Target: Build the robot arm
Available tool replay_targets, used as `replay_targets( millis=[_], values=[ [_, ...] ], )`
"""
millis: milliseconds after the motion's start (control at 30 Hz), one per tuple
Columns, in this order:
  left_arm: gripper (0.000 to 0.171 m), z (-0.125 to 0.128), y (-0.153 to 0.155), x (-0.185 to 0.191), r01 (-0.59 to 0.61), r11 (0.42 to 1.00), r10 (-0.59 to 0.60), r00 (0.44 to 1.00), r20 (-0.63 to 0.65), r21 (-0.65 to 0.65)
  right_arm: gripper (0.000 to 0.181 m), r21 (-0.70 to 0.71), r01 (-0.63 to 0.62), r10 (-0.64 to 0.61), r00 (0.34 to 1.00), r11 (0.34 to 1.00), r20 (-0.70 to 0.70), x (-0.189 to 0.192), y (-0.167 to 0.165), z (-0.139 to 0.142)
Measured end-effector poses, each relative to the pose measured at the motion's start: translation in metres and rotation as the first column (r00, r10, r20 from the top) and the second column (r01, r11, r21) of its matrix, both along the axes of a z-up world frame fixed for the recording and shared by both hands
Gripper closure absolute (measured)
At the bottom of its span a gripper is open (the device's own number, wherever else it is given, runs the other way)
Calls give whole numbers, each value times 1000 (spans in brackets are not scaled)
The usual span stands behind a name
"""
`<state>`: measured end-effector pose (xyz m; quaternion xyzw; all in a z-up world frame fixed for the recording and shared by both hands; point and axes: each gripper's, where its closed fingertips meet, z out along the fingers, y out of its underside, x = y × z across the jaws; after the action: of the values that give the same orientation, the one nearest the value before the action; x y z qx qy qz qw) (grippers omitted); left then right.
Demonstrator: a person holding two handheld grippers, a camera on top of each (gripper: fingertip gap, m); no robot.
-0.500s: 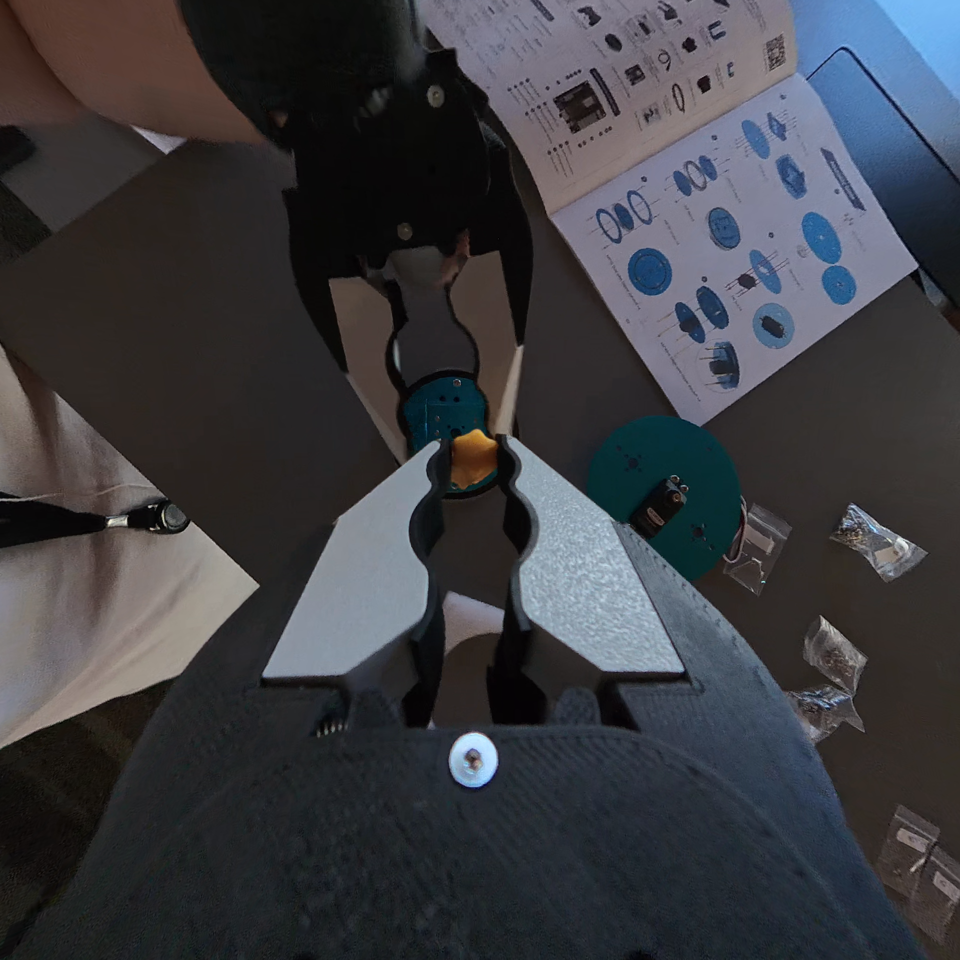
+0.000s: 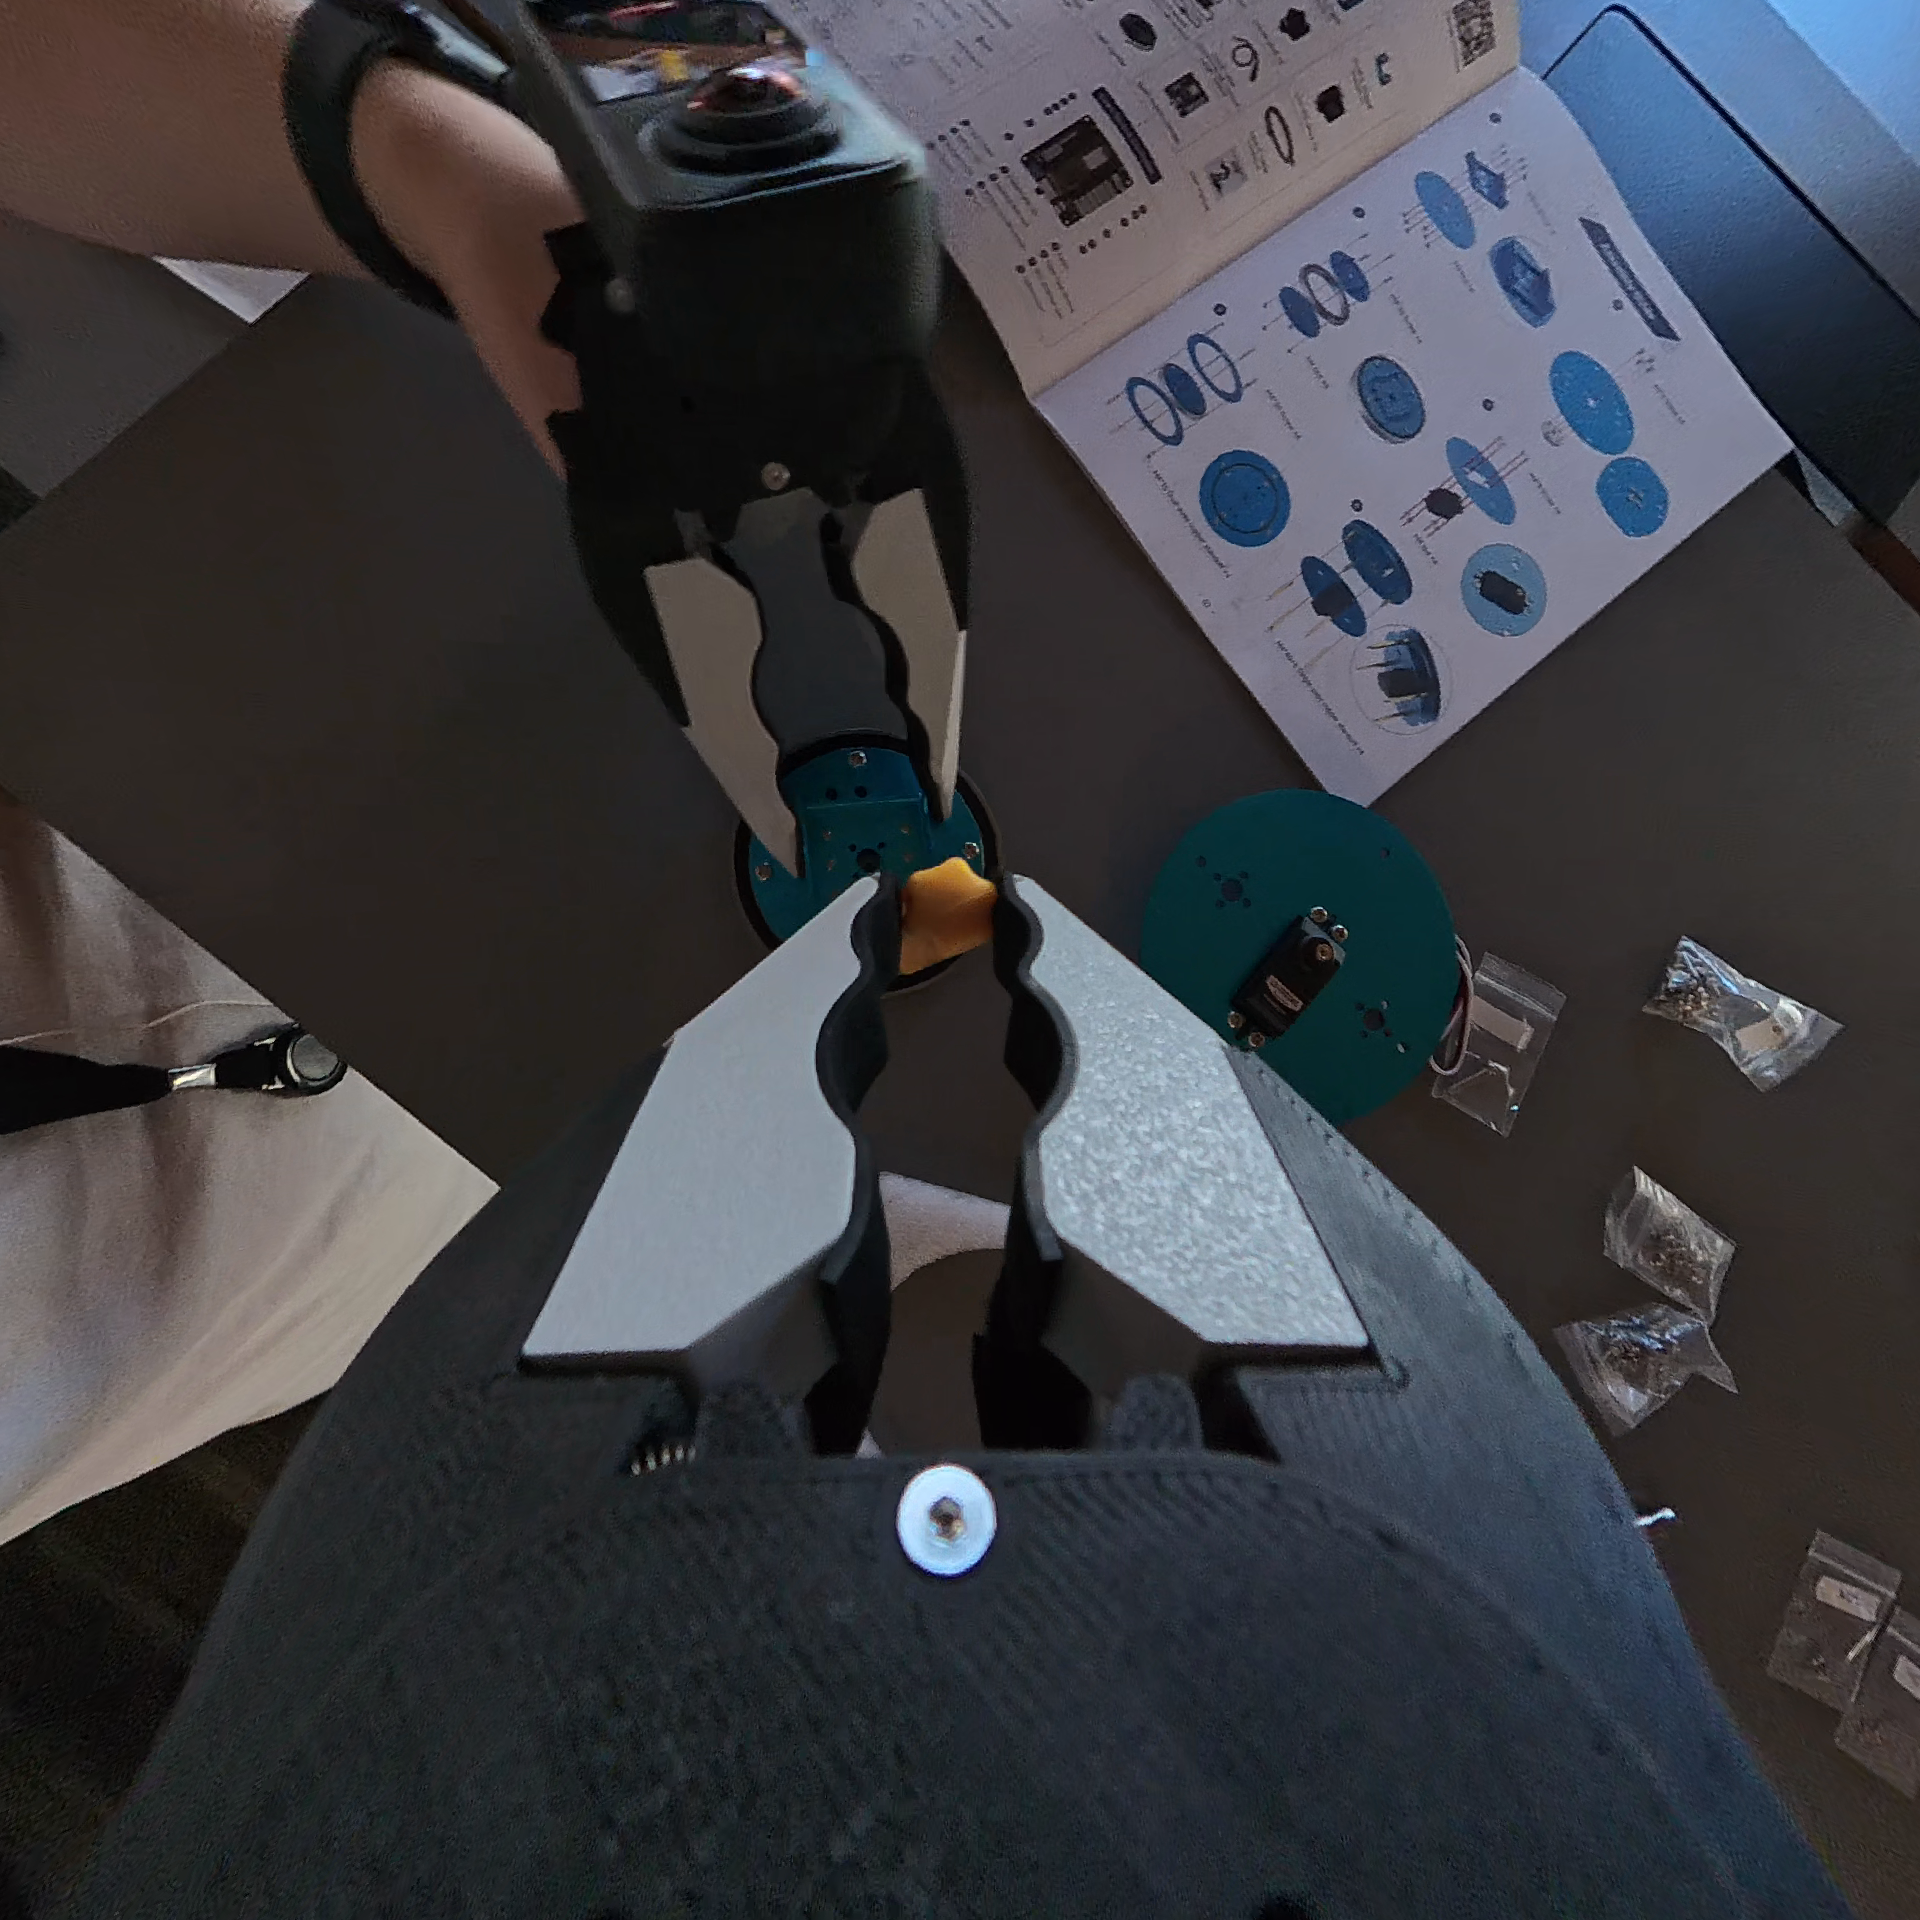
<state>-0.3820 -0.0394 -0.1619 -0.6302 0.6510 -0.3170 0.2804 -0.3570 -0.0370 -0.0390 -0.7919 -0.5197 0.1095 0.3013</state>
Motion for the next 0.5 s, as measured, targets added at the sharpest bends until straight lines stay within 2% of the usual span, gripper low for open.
replay_targets(
  millis=[100,200,267,333,400,500],
  values=[
    [123,0,-3,0,-138,990,138,990,-3,6,164,18,45,-45,999,999,-15,2,2,0],
    [123,0,-5,2,-330,944,330,944,-11,6,164,36,108,-107,994,994,-34,7,4,0],
    [123,-1,-7,4,-389,919,390,921,-5,66,164,39,141,-139,989,989,-48,10,5,1],
    [119,1,-10,4,-351,925,355,935,-4,148,164,37,146,-144,988,989,-57,11,4,1],
    [119,1,-13,-2,-288,943,297,954,-31,164,164,33,151,-149,987,988,-62,13,4,1],
    [96,-1,-24,1,-247,969,247,969,-14,-1,164,30,155,-153,985,987,-77,15,5,1]
  ],
)
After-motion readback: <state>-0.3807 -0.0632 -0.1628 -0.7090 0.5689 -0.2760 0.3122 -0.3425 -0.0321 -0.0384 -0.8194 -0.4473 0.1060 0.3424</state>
